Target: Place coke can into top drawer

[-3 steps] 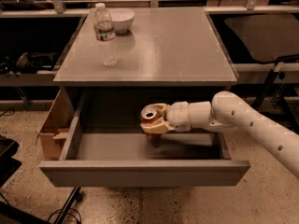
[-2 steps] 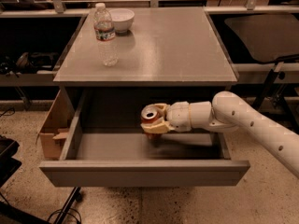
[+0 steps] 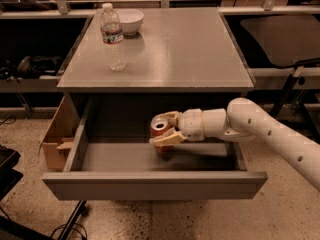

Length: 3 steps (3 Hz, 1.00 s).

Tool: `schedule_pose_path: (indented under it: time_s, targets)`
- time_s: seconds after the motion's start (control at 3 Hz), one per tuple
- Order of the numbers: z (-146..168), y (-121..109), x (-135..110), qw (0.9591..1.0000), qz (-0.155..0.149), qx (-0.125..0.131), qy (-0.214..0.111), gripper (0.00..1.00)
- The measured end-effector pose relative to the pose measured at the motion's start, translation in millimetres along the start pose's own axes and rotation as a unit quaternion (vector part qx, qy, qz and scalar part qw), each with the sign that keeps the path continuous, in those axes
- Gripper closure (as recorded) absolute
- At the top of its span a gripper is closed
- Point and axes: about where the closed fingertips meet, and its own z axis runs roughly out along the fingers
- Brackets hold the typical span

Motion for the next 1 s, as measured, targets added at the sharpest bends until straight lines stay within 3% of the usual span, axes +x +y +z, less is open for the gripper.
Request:
schedule_pose_path:
  time_s: [0.33,1.0]
  targets:
    - [0.0,0.0,0.0,1.0000,0.000,0.000,0.000,0.00]
    - [-8.8,-1.1,-12.6,0.9999,-0.001,0.006,-0.013,0.00]
